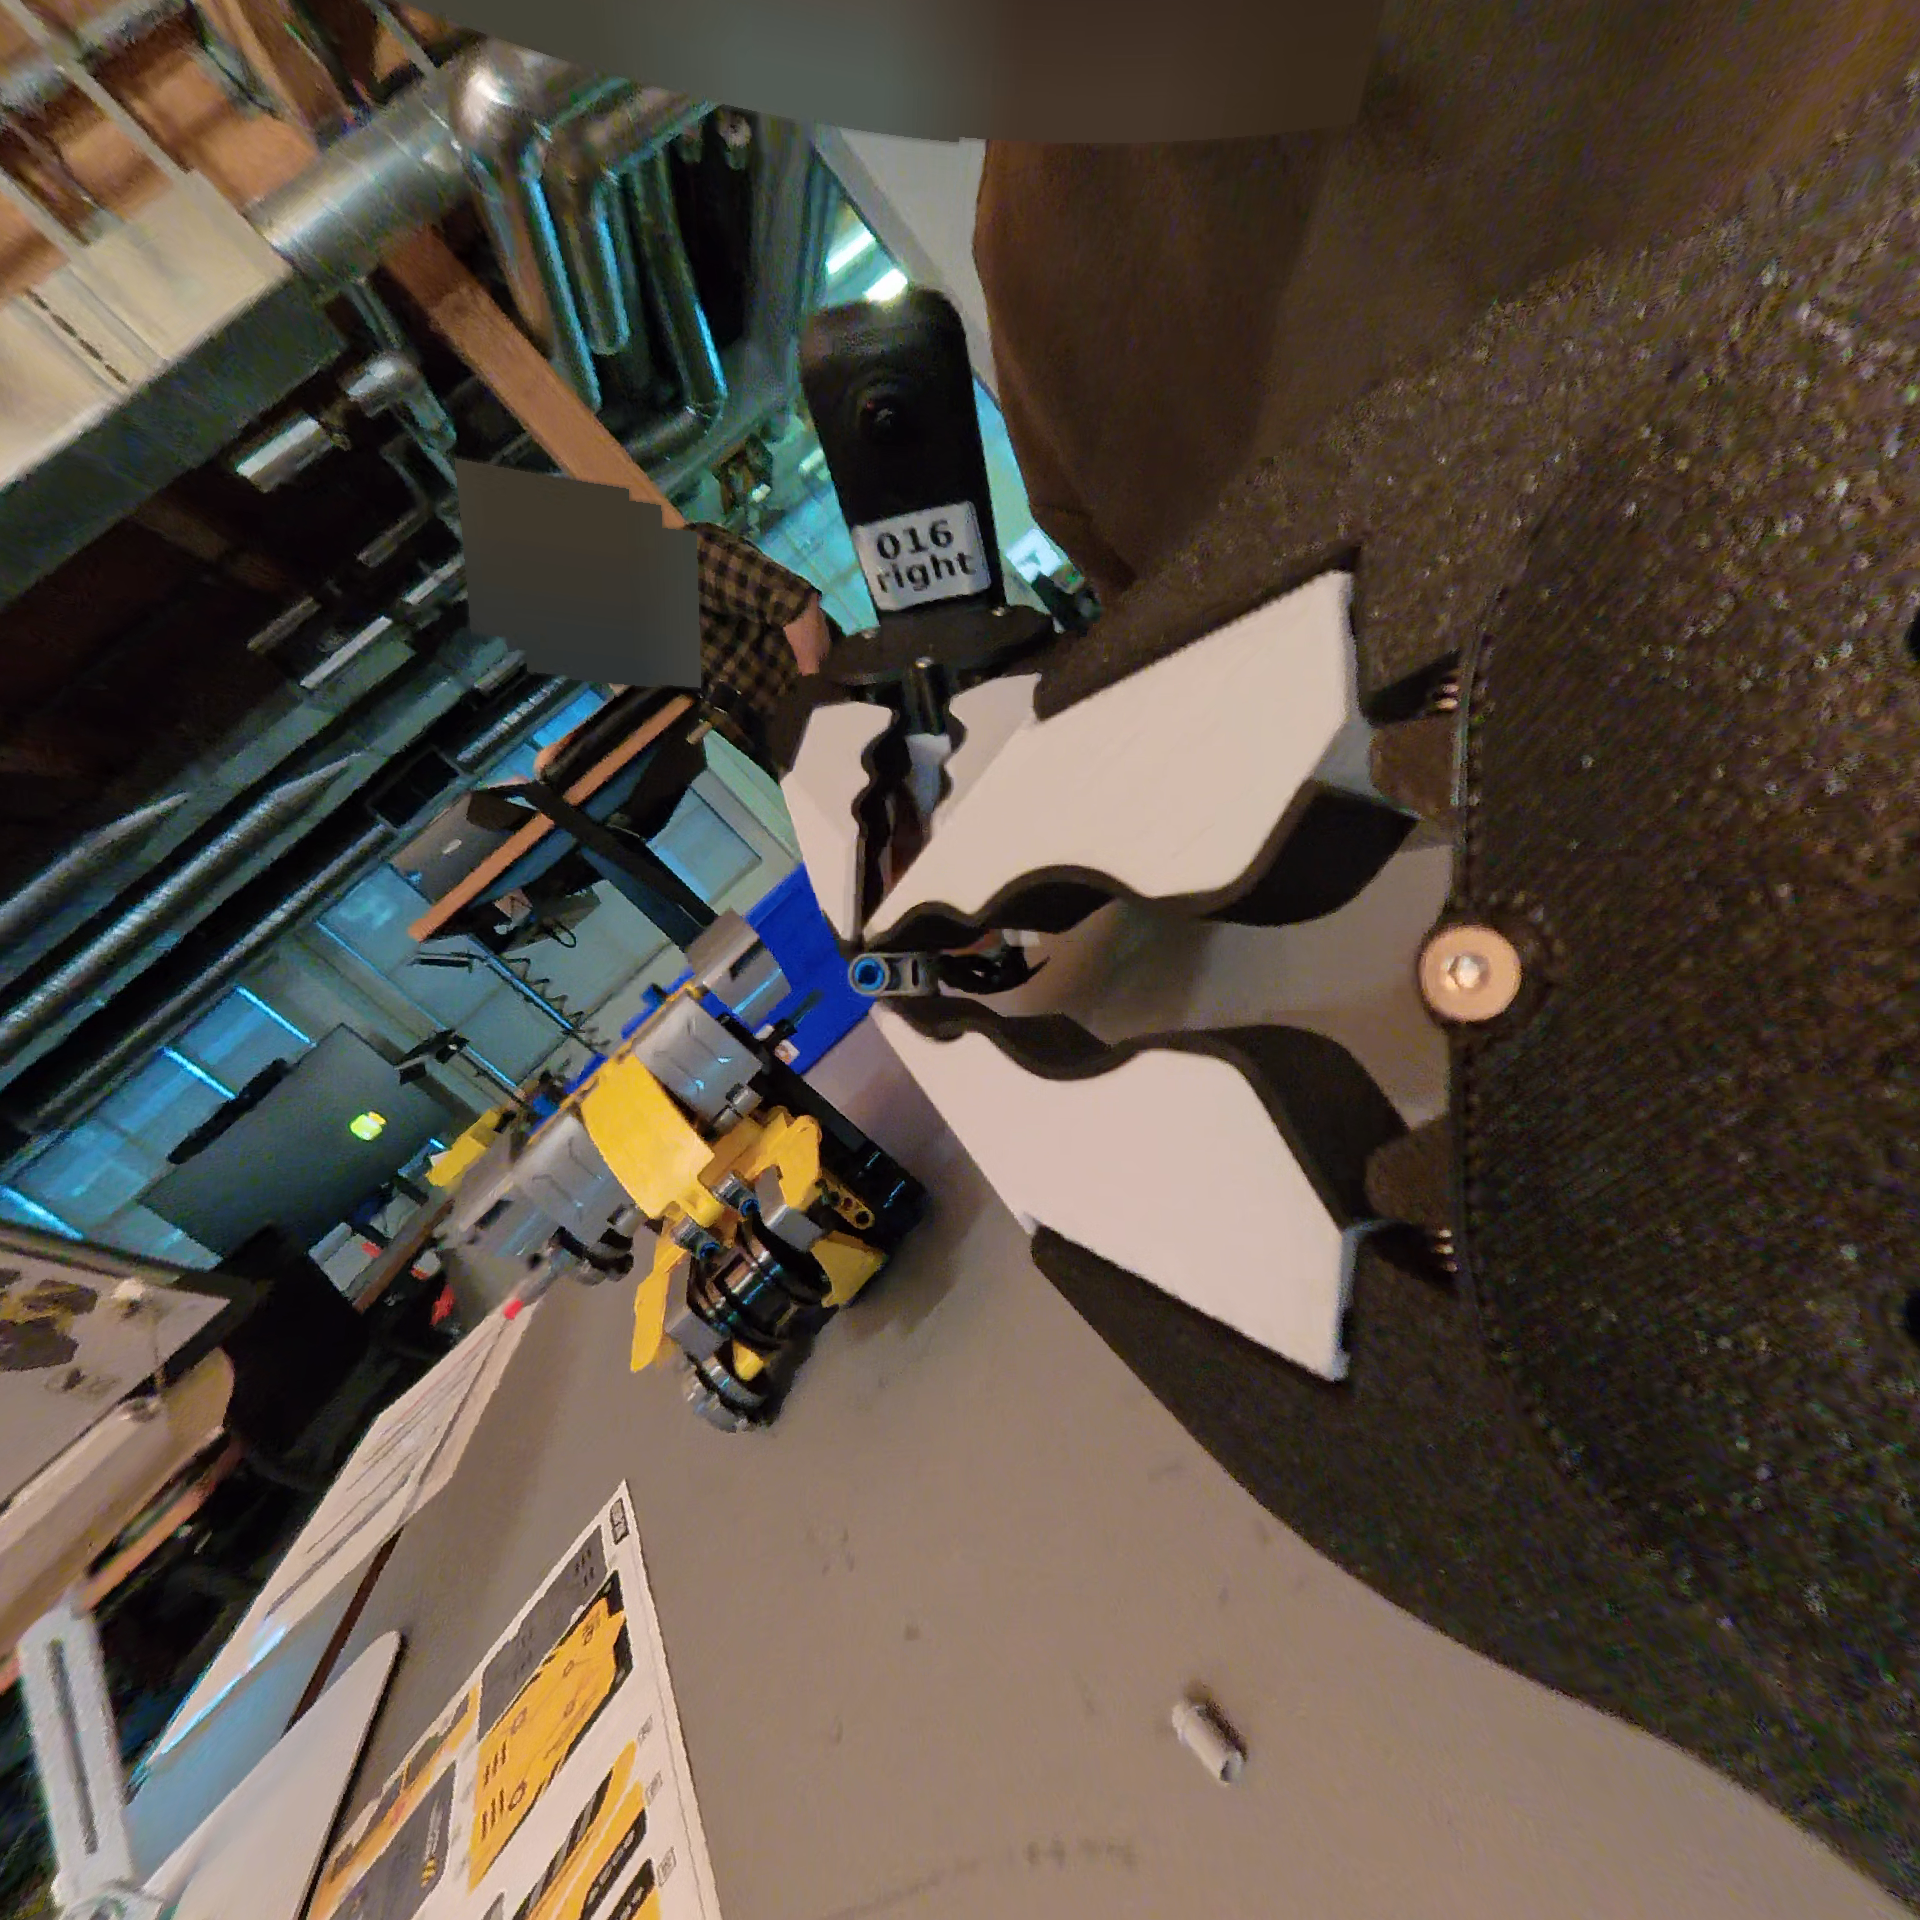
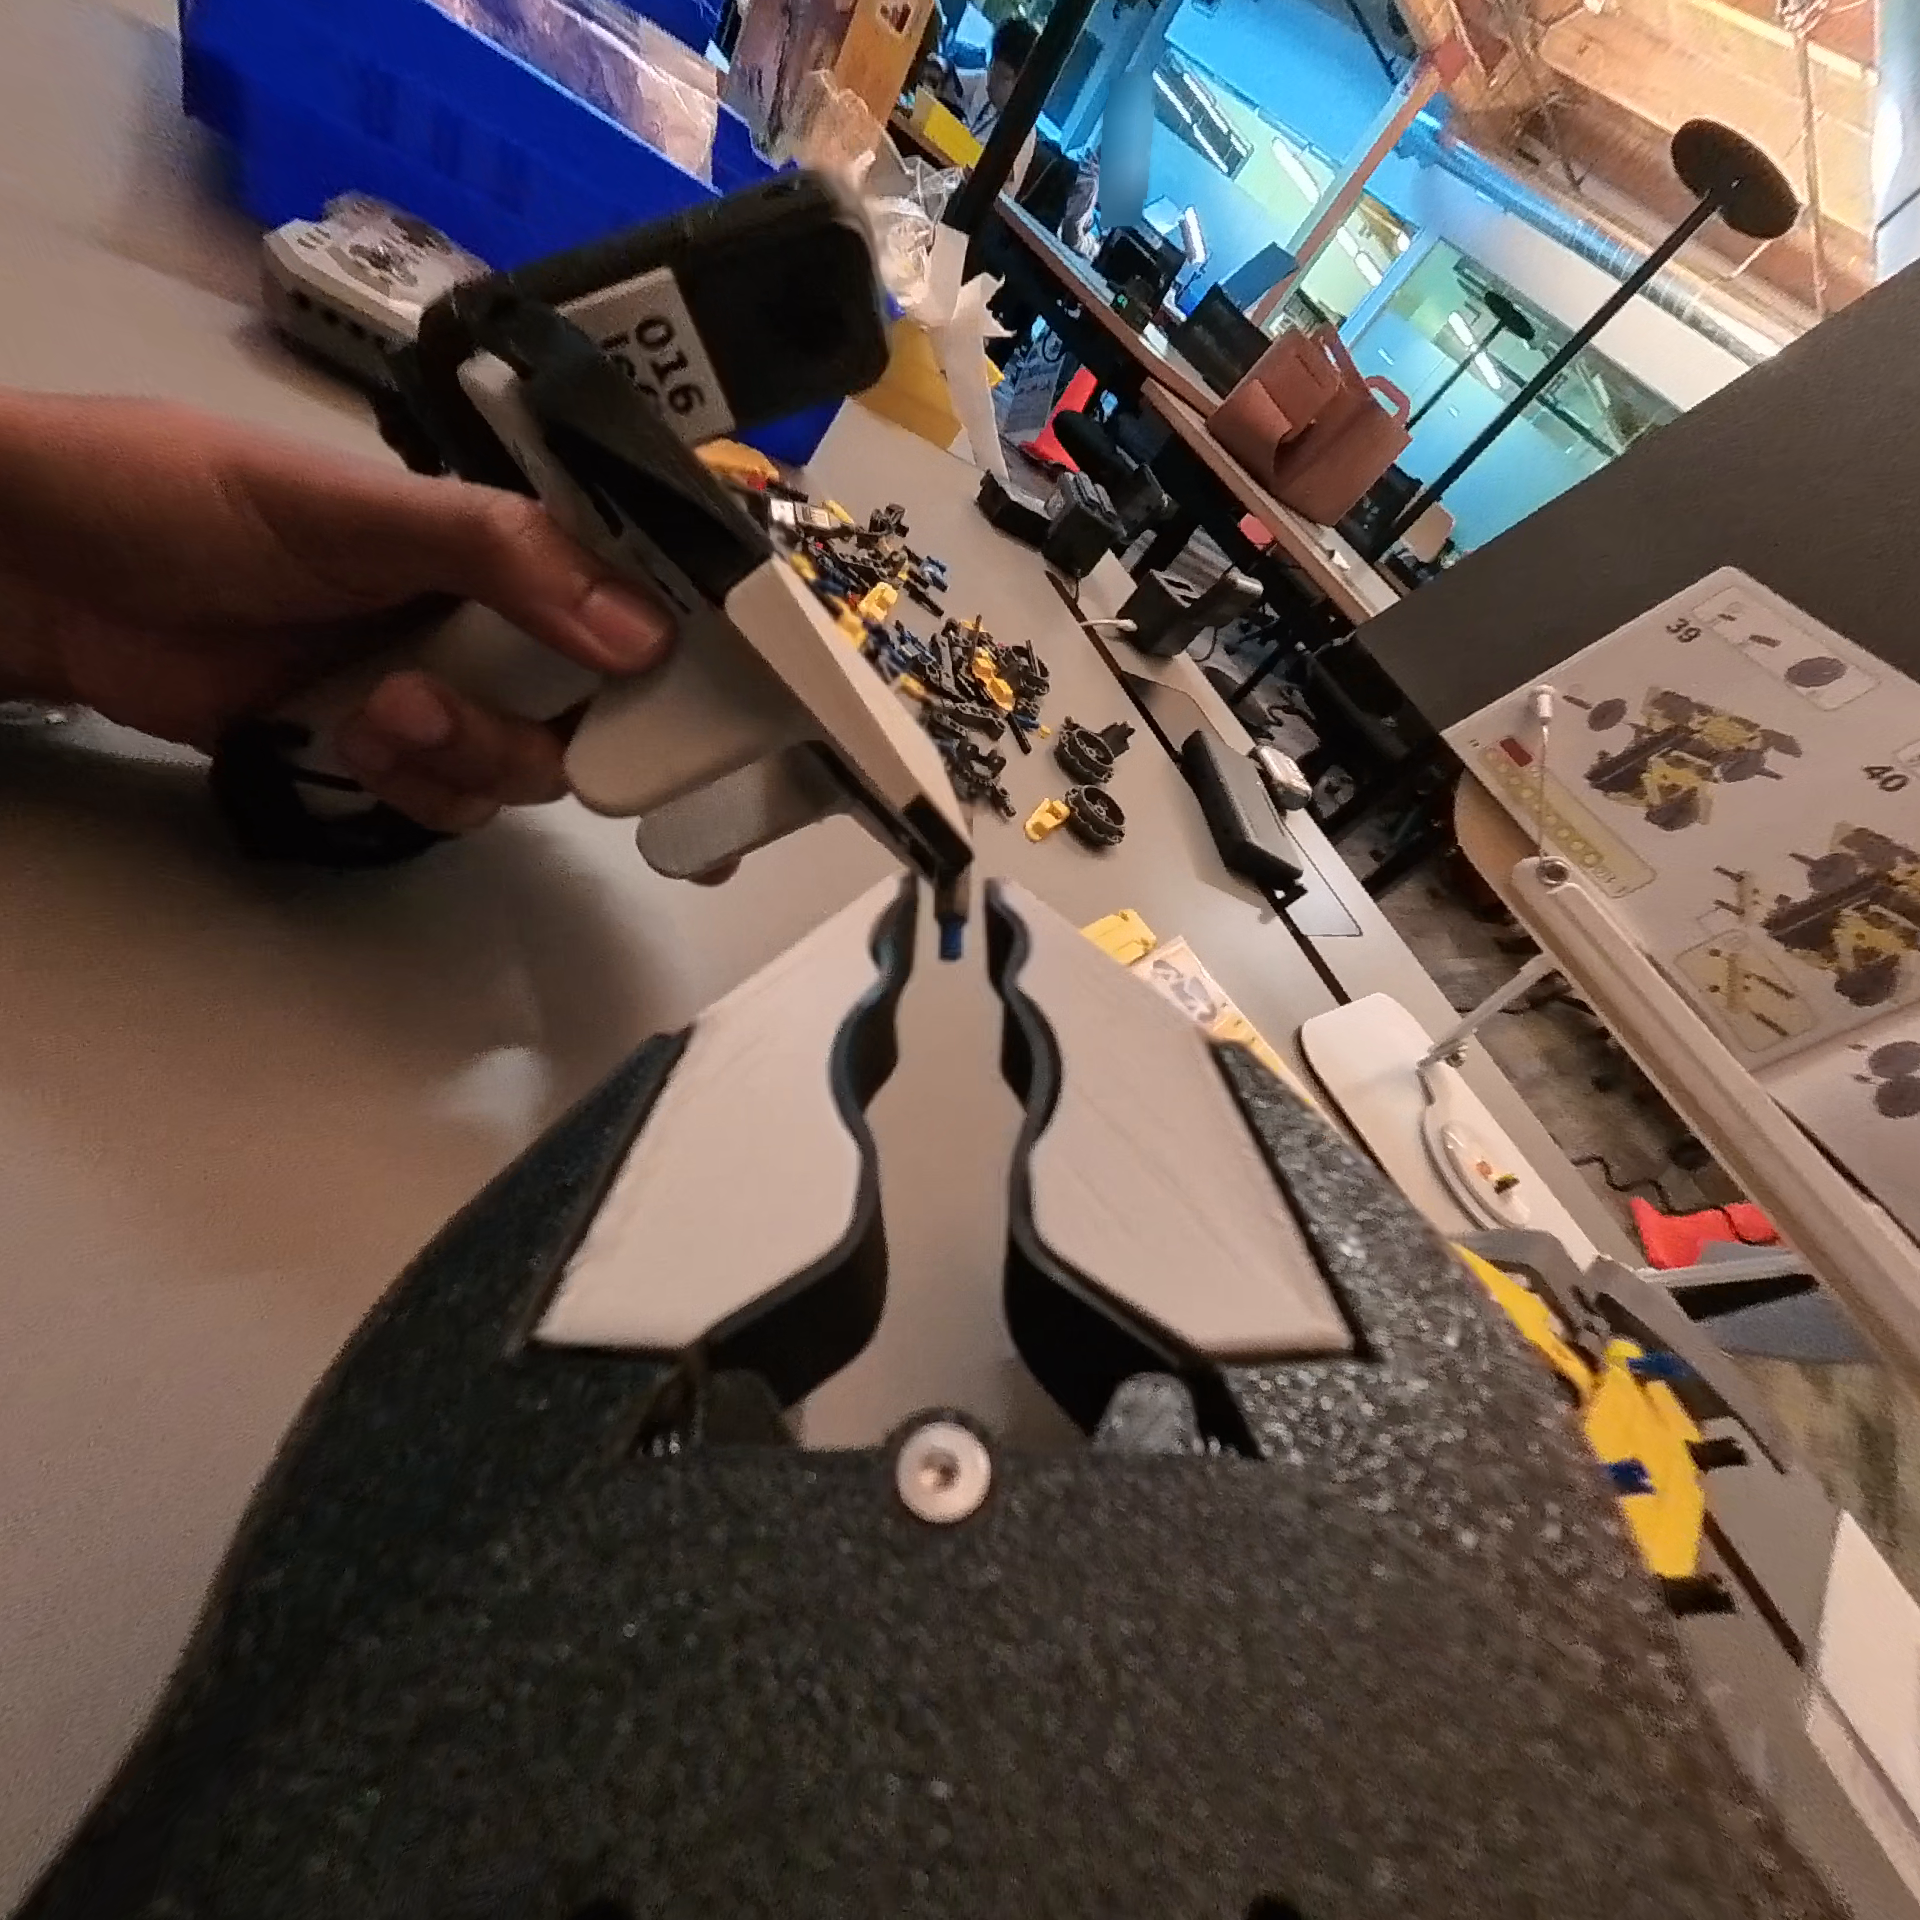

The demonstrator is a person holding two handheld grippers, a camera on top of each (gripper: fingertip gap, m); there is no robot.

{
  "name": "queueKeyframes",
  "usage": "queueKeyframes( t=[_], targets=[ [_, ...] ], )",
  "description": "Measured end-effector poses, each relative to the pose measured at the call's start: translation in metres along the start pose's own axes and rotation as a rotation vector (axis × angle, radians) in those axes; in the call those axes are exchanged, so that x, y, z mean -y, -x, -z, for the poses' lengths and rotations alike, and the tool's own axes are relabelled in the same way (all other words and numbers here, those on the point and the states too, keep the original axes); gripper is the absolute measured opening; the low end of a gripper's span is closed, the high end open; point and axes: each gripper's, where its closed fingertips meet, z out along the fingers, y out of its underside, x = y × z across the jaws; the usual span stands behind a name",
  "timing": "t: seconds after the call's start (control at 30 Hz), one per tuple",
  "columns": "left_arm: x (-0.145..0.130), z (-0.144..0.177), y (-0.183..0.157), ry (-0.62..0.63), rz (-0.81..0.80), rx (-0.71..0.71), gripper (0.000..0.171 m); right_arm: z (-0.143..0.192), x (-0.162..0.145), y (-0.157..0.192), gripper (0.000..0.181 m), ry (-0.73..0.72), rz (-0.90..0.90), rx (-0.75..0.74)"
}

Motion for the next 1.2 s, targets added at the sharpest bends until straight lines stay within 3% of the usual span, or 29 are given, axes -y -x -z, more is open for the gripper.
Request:
queueKeyframes(
  t=[0.07, 0.17, 0.67, 1.2],
  targets=[
    [0.008, 0.006, -0.001, -0.050, 0.029, -0.027, 0.005, 0.001, 0.002, -0.002, 0.025, -0.019, -0.046, 0.014],
    [0.014, 0.010, -0.007, -0.089, 0.084, -0.095, 0.005, 0.003, 0.003, -0.007, 0.026, -0.037, -0.108, 0.029],
    [0.008, 0.005, -0.024, -0.057, 0.162, -0.241, 0.005, 0.011, 0.019, -0.002, 0.004, -0.141, -0.143, 0.078],
    [0.005, 0.004, -0.033, -0.037, 0.192, -0.317, 0.006, 0.018, 0.024, 0.001, 0.004, -0.191, -0.140, 0.089]
  ],
)
